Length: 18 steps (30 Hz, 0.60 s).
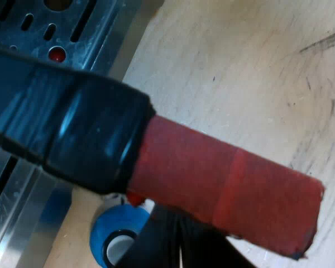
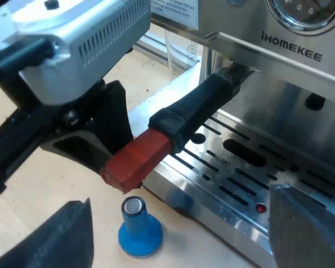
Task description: Put the handle in the coffee machine
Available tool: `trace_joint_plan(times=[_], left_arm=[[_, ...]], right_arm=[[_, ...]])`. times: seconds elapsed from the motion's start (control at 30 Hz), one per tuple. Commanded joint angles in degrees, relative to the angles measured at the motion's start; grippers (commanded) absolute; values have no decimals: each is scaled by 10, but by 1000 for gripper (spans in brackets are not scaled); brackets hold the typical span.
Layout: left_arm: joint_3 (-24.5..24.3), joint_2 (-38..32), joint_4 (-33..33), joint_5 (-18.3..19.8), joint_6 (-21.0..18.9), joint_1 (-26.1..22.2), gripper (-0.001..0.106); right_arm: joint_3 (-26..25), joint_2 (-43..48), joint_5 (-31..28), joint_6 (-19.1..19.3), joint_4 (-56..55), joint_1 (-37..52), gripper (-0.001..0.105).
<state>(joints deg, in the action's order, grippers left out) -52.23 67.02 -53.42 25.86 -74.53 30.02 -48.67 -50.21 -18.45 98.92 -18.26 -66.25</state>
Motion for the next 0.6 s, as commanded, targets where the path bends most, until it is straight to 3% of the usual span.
trace_joint_plan(times=[0.03, 0.23, 0.37, 0.5, 0.6], left_arm=[[-18, -4, 126, 156, -10, 35, 0], [-18, -4, 137, 194, -10, 65, 0], [-18, -4, 136, 196, -10, 65, 0], [-18, -4, 123, 183, -10, 65, 0], [-18, -4, 103, 146, -10, 65, 0]], right_arm=[[-7, 3, -2, -15, 0, -1, 67], [-7, 3, -2, -14, 0, -1, 67], [-7, 3, -2, -14, 0, -1, 67], [-7, 3, -2, -14, 0, -1, 67], [-7, 3, -2, -14, 0, -1, 67]])
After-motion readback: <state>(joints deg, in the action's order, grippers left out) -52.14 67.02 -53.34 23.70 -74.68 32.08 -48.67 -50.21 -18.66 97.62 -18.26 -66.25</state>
